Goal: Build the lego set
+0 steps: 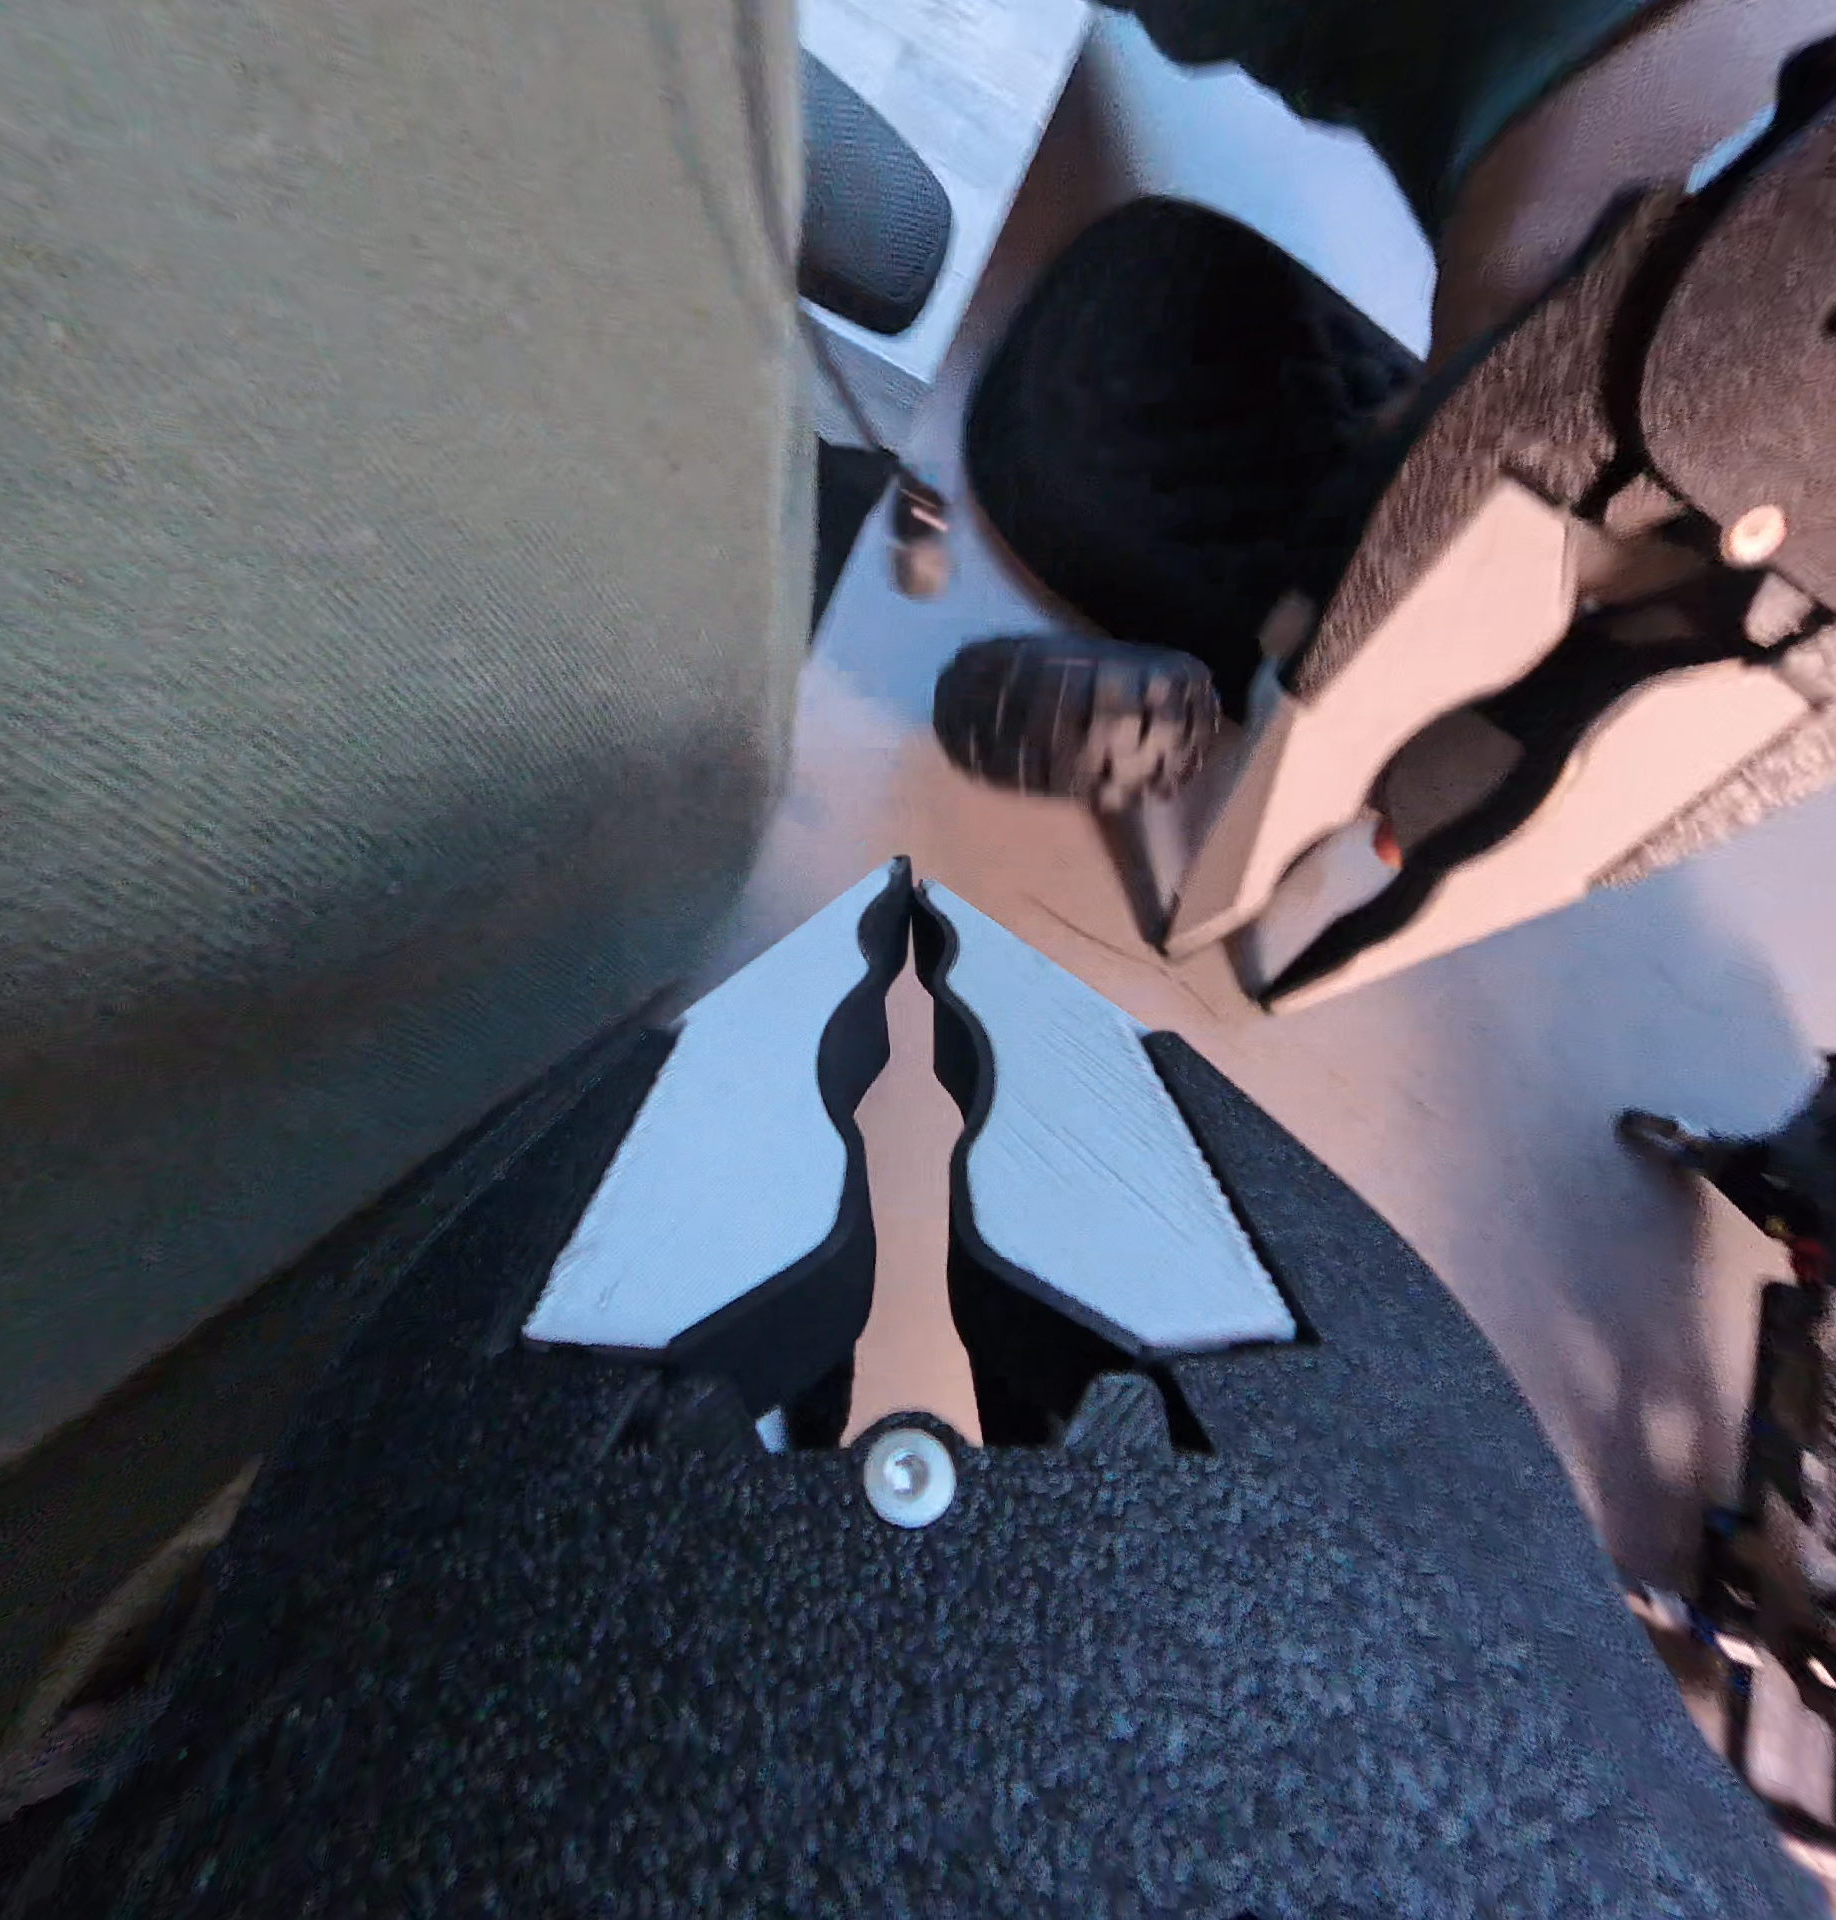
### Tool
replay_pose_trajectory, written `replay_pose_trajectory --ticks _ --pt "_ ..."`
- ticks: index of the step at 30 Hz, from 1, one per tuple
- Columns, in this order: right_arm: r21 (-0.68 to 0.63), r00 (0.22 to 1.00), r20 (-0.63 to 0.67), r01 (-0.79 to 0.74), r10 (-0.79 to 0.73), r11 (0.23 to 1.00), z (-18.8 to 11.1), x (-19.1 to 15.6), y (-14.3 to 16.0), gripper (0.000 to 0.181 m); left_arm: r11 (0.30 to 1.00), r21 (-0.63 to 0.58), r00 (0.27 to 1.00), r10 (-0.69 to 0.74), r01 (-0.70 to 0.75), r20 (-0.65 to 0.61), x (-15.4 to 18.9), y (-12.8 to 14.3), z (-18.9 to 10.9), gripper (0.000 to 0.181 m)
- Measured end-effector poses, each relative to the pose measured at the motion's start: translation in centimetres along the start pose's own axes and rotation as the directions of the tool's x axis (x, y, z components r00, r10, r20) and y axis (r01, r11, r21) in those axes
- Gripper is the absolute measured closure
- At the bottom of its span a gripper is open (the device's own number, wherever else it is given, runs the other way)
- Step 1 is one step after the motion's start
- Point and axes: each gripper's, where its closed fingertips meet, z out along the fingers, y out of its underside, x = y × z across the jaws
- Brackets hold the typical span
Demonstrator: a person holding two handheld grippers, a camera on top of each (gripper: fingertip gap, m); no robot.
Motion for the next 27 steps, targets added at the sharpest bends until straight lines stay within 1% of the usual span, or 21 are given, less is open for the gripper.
replay_pose_trajectory --ticks 1,3,5,7,9,11,13,14,15,16,17,18,19,20,21,22,24,25,26,27 --pt "-0.013 1.000 -0.023 -0.006 0.006 1.000 0.0 0.4 0.5 0.181 1.000 0.001 1.000 -0.007 0.007 -0.008 -0.1 0.2 -0.4 0.153" --pt "0.009 0.994 -0.050 -0.093 0.094 0.996 -0.3 1.4 0.7 0.181 1.000 0.017 1.000 -0.020 0.020 -0.004 -0.4 0.3 -1.5 0.149" --pt "0.026 0.984 -0.059 -0.169 0.170 0.985 -0.7 2.4 0.7 0.181 0.994 0.094 0.998 -0.061 0.063 -0.024 -0.3 -0.5 -3.3 0.150" --pt "0.060 0.972 -0.057 -0.223 0.226 0.973 -1.1 3.2 0.6 0.174 0.983 0.151 0.993 -0.090 0.102 -0.079 0.7 -1.1 -4.9 0.146" --pt "0.080 0.959 -0.039 -0.276 0.280 0.958 -1.2 3.5 0.5 0.167 0.979 0.172 0.988 -0.094 0.114 -0.119 1.9 -1.3 -5.9 0.138" --pt "0.065 0.954 -0.037 -0.295 0.298 0.953 -0.9 3.7 0.8 0.160 0.981 0.153 0.981 -0.092 0.118 -0.168 3.7 -1.2 -5.7 0.127" --pt "0.040 0.955 -0.039 -0.293 0.295 0.955 -0.6 3.6 1.0 0.156 0.998 0.045 0.991 -0.043 0.050 -0.130 4.6 0.4 -4.3 0.119" --pt "0.031 0.956 -0.041 -0.291 0.292 0.956 -0.5 3.6 1.2 0.155 0.999 0.029 0.989 -0.027 0.032 -0.149 5.4 0.6 -3.9 0.112" --pt "0.025 0.956 -0.043 -0.289 0.290 0.957 -0.5 3.6 1.2 0.154 0.999 0.040 0.986 -0.030 0.037 -0.164 5.7 0.4 -3.8 0.120" --pt "0.025 0.956 -0.044 -0.288 0.289 0.957 -0.5 3.6 1.2 0.154 0.997 0.065 0.985 -0.035 0.046 -0.167 5.7 0.0 -4.0 0.132" --pt "0.028 0.957 -0.046 -0.285 0.286 0.958 -0.6 3.6 1.2 0.154 0.995 0.086 0.985 -0.034 0.050 -0.171 5.7 -0.3 -4.4 0.149" --pt "0.030 0.958 -0.052 -0.282 0.283 0.959 -0.6 3.6 1.1 0.154 0.994 0.096 0.984 -0.034 0.051 -0.173 5.6 -0.4 -4.7 0.159" --pt "0.032 0.958 -0.059 -0.278 0.279 0.960 -0.7 3.6 1.1 0.154 0.995 0.088 0.984 -0.039 0.055 -0.172 5.5 -0.3 -4.9 0.158" --pt "0.034 0.959 -0.062 -0.275 0.277 0.961 -0.8 3.6 1.1 0.154 0.996 0.071 0.986 -0.045 0.057 -0.163 5.4 -0.1 -5.0 0.151" --pt "0.034 0.959 -0.066 -0.274 0.276 0.961 -0.9 3.5 1.1 0.154 0.997 0.062 0.989 -0.045 0.054 -0.140 5.1 0.0 -5.0 0.144" --pt "0.035 0.958 -0.074 -0.274 0.276 0.961 -0.9 3.5 1.2 0.154 0.995 0.082 0.993 -0.048 0.057 -0.104 4.5 -0.3 -5.3 0.142" --pt "0.050 0.954 -0.092 -0.282 0.286 0.958 -1.1 3.7 1.2 0.155 0.984 0.150 0.995 -0.097 0.097 -0.010 2.5 -1.0 -6.2 0.151" --pt "0.059 0.951 -0.099 -0.287 0.292 0.956 -1.2 3.9 1.1 0.155 0.978 0.170 0.991 -0.131 0.123 0.036 1.4 -1.0 -6.7 0.152" --pt "0.066 0.949 -0.107 -0.292 0.298 0.954 -1.3 4.1 1.1 0.155 0.973 0.179 0.986 -0.156 0.145 0.055 0.8 -0.8 -7.2 0.152" --pt "0.070 0.945 -0.115 -0.299 0.305 0.952 -1.4 4.3 1.1 0.155 0.969 0.186 0.984 -0.172 0.161 0.043 0.8 -0.7 -7.5 0.150"
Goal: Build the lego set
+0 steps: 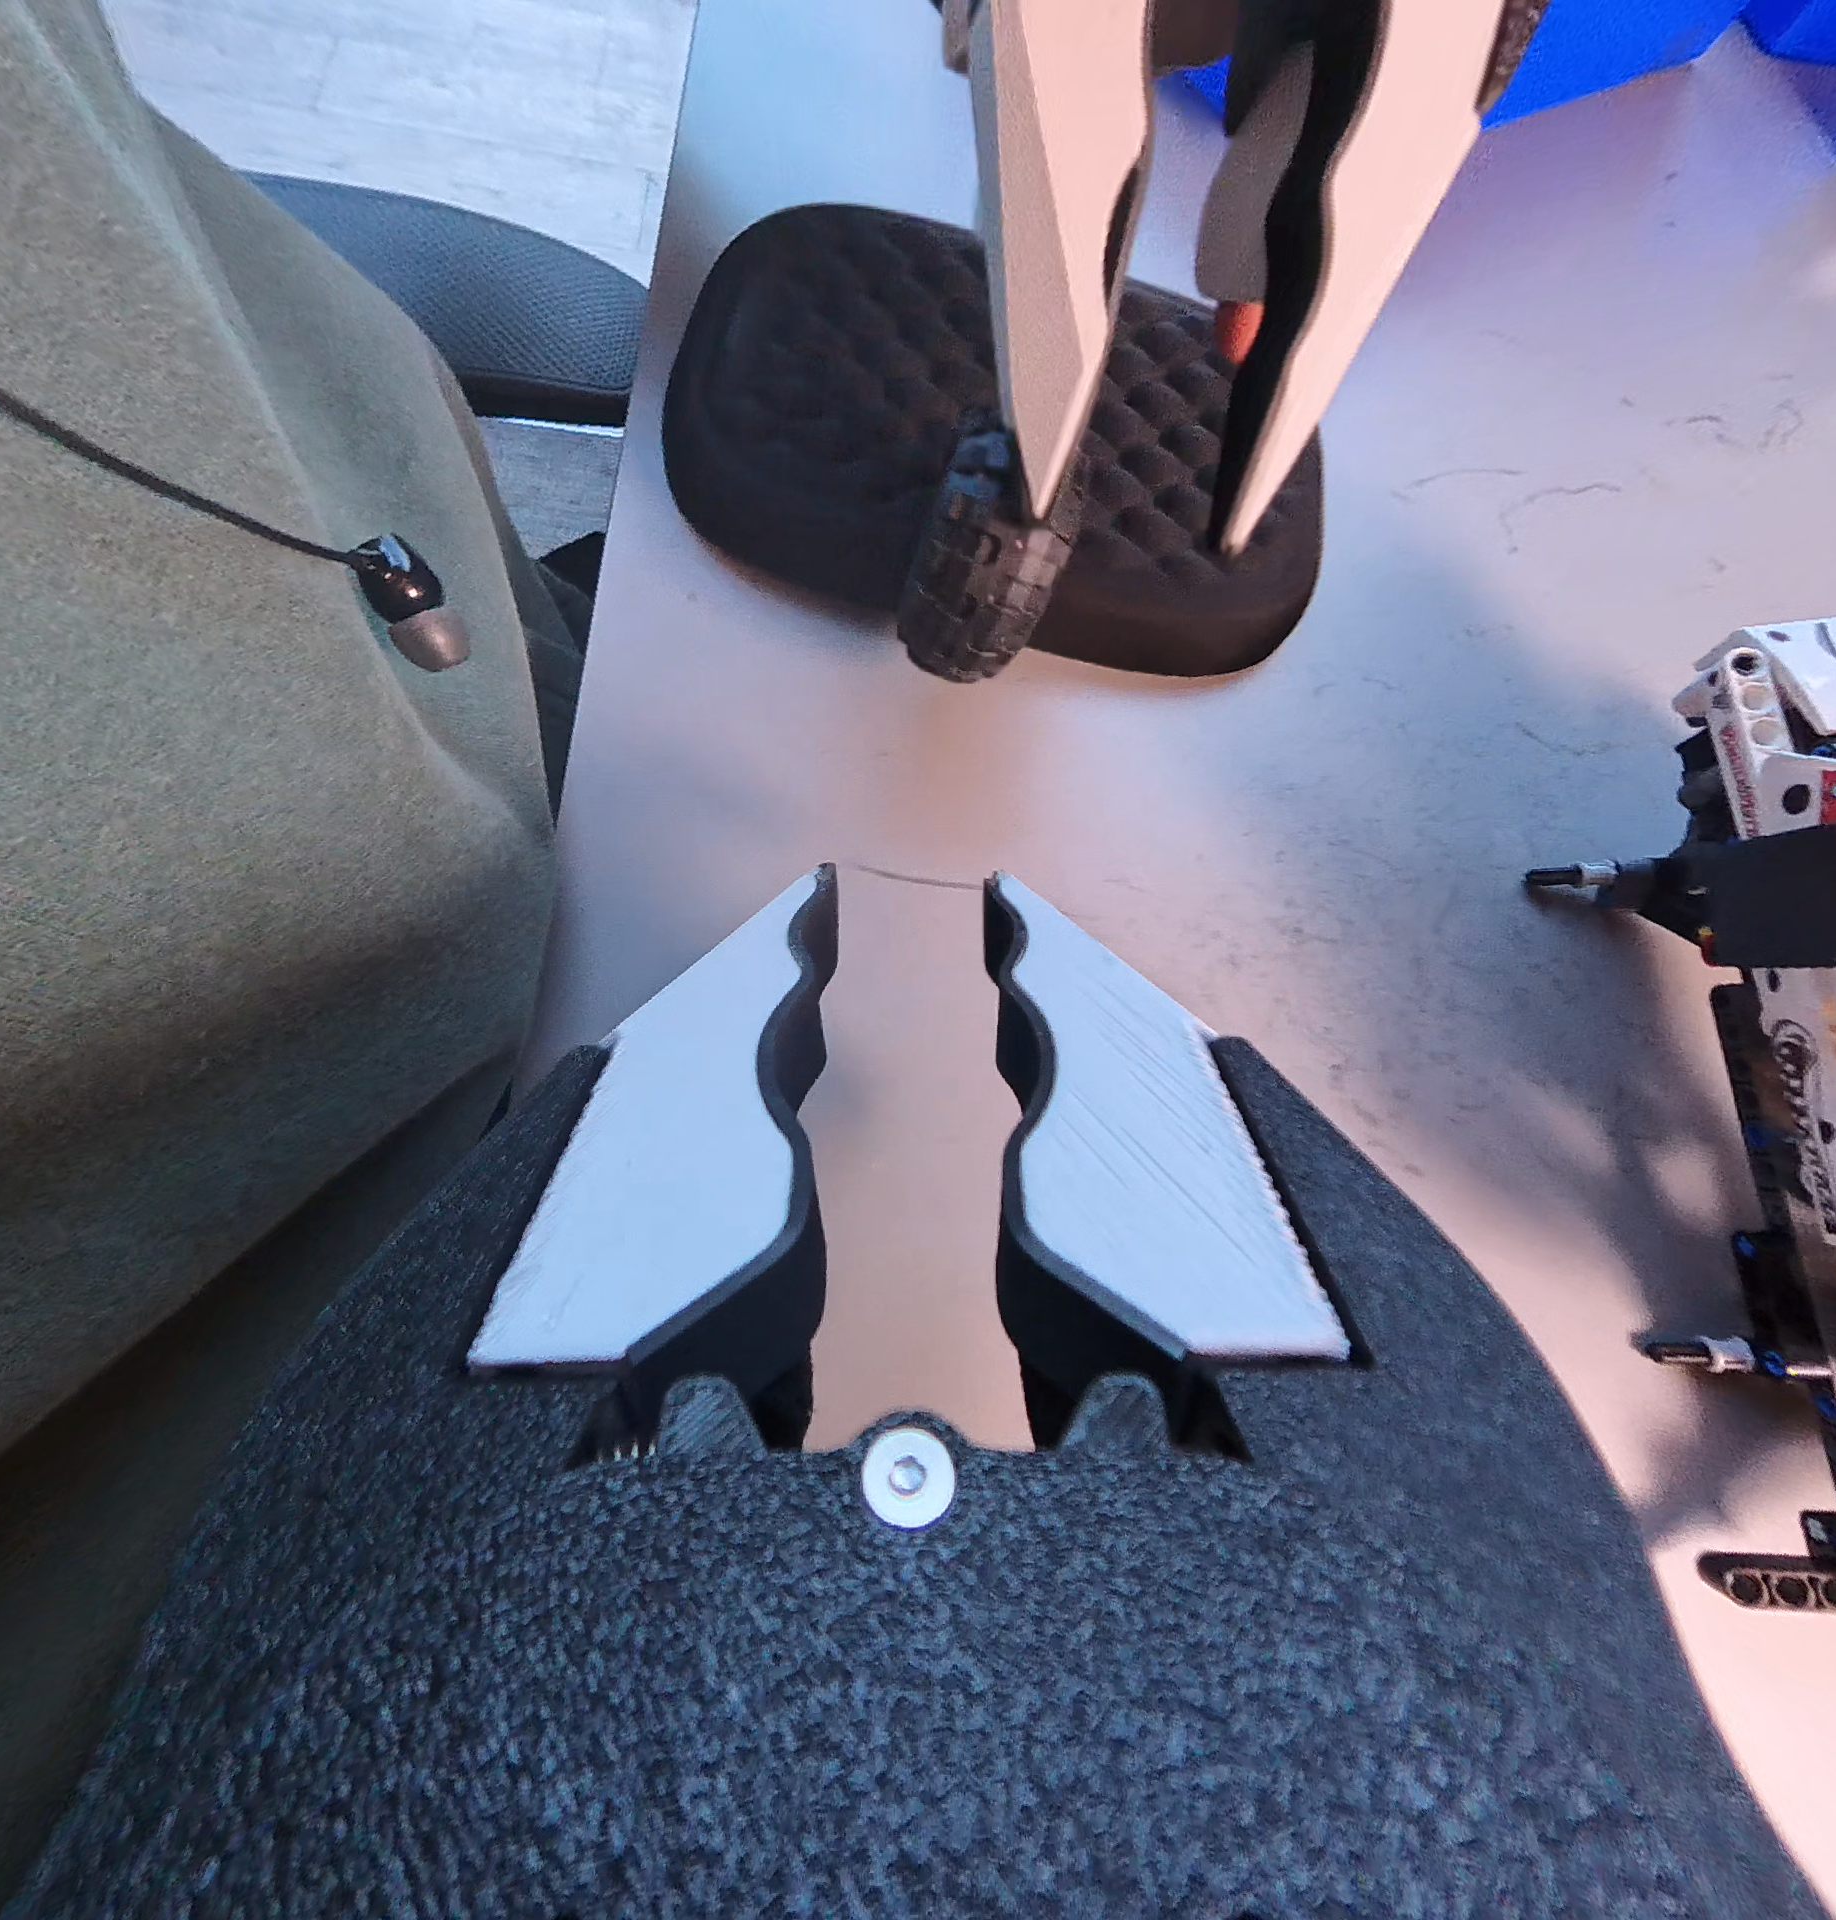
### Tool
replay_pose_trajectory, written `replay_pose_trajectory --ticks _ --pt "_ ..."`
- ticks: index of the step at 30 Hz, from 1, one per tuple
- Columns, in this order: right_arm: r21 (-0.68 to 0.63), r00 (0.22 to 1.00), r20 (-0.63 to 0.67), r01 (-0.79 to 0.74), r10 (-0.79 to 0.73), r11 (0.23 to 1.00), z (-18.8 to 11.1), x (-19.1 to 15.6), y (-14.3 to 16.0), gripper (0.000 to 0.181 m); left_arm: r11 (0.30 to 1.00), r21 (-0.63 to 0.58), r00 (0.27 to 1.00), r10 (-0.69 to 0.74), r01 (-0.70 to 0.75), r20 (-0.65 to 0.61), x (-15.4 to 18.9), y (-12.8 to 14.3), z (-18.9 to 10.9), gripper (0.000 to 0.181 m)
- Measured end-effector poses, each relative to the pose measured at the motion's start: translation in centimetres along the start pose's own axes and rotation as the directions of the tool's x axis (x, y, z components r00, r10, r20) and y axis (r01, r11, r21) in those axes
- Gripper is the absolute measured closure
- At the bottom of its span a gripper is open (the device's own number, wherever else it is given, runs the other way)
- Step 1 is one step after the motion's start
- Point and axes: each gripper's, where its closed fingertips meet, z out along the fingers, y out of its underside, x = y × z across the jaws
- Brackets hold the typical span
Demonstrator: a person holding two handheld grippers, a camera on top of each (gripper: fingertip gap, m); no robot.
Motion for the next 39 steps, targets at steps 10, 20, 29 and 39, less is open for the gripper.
replay_pose_trajectory --ticks 10,20,29,39 --pt "-0.007 0.998 -0.045 -0.054 0.053 0.999 0.2 1.4 0.0 0.154 0.983 -0.173 0.991 -0.084 0.065 -0.101 0.3 3.3 3.7 0.181" --pt "-0.073 0.995 -0.035 -0.092 0.090 0.993 -0.6 2.3 0.6 0.143 0.983 -0.166 0.968 -0.113 0.077 -0.225 1.7 1.3 4.7 0.130" --pt "-0.168 0.998 -0.046 -0.054 0.047 0.984 -1.0 3.2 1.9 0.136 0.983 -0.175 0.996 0.039 -0.051 -0.076 1.2 0.9 8.4 0.128" --pt "-0.223 0.967 0.037 0.256 -0.254 0.941 -1.0 0.9 2.7 0.165 0.986 -0.168 0.997 0.030 -0.018 0.073 0.5 0.2 9.5 0.128"
